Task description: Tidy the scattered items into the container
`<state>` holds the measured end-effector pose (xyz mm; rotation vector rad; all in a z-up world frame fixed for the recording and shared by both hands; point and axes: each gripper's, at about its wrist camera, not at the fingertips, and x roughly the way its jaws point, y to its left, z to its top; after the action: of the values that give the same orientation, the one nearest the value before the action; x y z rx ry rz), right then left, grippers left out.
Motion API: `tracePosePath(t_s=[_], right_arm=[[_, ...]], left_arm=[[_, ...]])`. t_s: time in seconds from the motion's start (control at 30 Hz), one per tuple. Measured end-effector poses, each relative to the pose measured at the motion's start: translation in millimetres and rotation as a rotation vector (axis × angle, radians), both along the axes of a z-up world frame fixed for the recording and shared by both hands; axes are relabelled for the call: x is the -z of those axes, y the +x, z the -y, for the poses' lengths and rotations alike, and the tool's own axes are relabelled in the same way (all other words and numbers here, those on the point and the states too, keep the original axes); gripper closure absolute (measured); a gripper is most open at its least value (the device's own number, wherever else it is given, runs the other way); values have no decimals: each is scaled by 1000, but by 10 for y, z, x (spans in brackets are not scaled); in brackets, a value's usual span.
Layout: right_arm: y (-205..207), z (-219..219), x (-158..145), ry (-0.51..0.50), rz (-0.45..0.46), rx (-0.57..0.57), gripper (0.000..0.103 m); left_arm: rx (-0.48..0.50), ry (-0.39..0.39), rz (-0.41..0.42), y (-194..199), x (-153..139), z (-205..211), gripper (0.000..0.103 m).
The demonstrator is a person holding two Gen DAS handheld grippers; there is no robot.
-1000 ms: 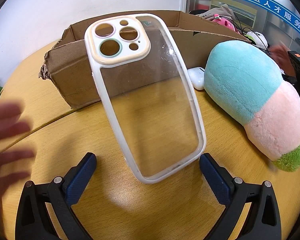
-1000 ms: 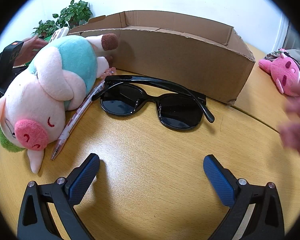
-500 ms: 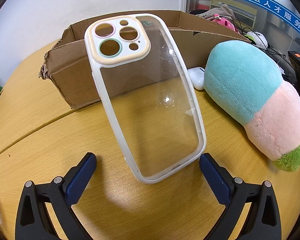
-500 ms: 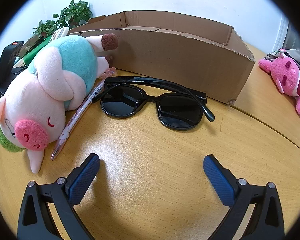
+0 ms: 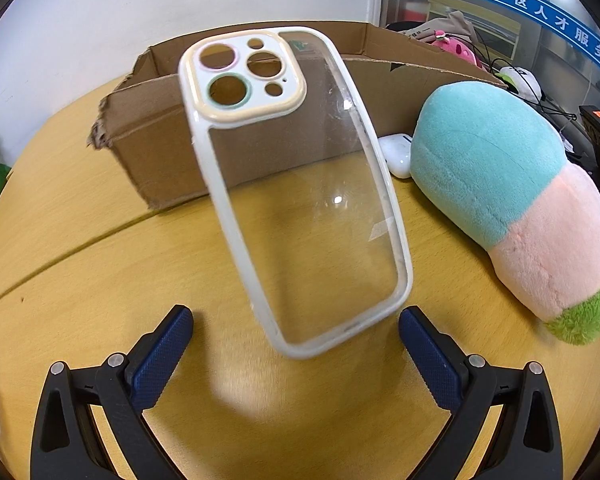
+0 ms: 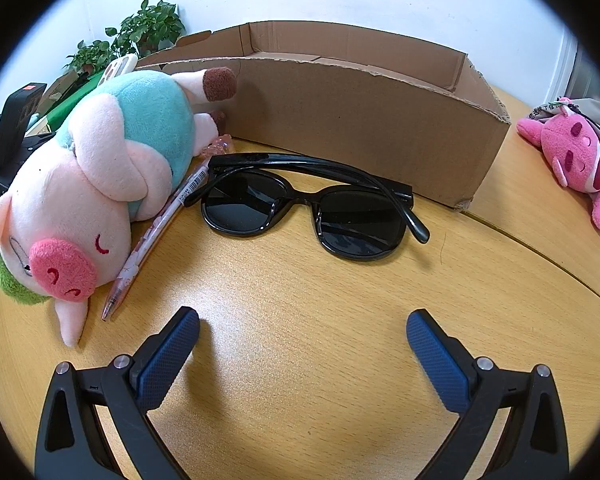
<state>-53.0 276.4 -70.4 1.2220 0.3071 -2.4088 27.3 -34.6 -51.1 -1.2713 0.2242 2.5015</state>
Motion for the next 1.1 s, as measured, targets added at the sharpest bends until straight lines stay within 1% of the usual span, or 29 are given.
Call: tracePosePath(t_s=[0.17, 0.47, 0.8, 1.1], right_arm=[[4, -2, -7, 0, 0, 0, 0], [5, -2, -8, 0, 0, 0, 0], [2, 0, -2, 0, 0, 1, 0], [7, -3, -9, 0, 0, 1, 0]], left_arm=[[-23, -1, -1, 114, -6, 11, 0], [-62, 1, 0, 117, 6, -9, 0], [-86, 1, -1, 184, 10, 15, 0], [-105, 1, -1, 155, 9, -1, 0]])
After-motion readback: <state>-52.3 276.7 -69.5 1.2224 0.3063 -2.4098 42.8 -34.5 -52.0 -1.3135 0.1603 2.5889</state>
